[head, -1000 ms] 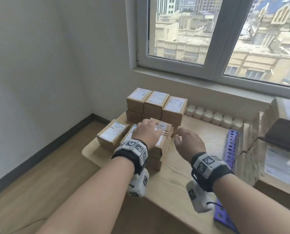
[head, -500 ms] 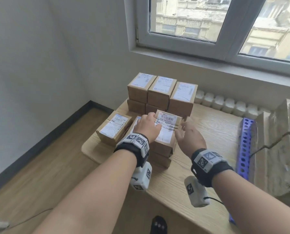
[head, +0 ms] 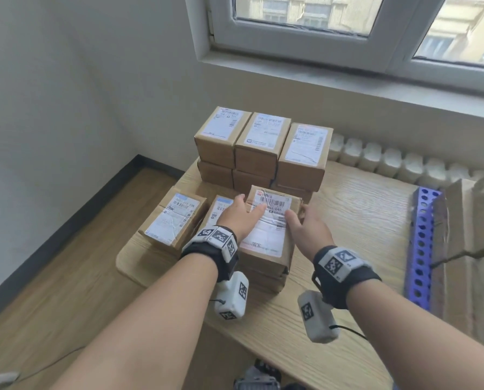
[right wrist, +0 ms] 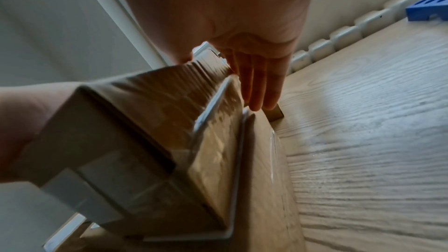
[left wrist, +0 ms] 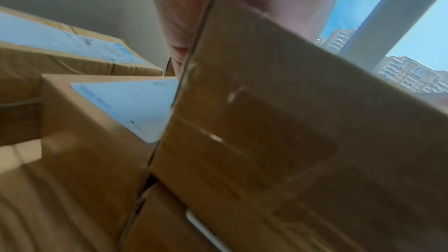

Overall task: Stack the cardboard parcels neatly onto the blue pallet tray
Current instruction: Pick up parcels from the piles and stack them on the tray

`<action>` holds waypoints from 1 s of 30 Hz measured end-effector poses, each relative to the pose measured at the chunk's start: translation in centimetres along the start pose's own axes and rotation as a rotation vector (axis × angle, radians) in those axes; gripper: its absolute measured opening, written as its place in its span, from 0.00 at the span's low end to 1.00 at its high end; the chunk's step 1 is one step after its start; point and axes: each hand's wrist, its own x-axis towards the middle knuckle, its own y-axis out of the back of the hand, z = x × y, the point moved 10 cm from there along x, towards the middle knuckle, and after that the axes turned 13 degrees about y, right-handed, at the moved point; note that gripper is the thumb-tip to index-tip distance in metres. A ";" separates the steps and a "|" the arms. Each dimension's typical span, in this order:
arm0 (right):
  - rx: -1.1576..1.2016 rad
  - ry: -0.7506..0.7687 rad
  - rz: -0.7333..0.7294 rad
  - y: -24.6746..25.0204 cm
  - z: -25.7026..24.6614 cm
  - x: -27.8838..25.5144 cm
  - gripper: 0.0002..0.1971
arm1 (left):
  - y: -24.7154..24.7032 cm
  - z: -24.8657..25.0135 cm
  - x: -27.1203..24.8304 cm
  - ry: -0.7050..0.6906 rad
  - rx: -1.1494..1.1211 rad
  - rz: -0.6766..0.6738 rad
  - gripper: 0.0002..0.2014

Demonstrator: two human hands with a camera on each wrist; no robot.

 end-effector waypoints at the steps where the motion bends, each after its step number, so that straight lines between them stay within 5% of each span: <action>1: 0.009 -0.007 -0.004 -0.2 0.2 0.0 0.25 | -0.1 -0.3 0.2 0.020 -0.044 -0.023 0.34; 5: 0.002 -0.005 0.012 -0.4 0.4 0.3 0.27 | -0.4 -0.6 0.5 0.034 -0.116 -0.060 0.21; 12: 0.140 -0.026 0.075 -0.7 -0.1 -0.4 0.21 | -0.7 -0.9 0.4 0.009 -0.161 -0.110 0.29; 24: 0.388 0.014 0.265 0.3 -2.1 -5.7 0.11 | 0.2 -1.1 -3.5 -0.174 -0.368 -0.242 0.23; 30: 0.357 -0.010 0.330 0.3 -1.1 -9.8 0.32 | -0.7 -2.3 -6.7 -0.244 -0.392 -0.301 0.18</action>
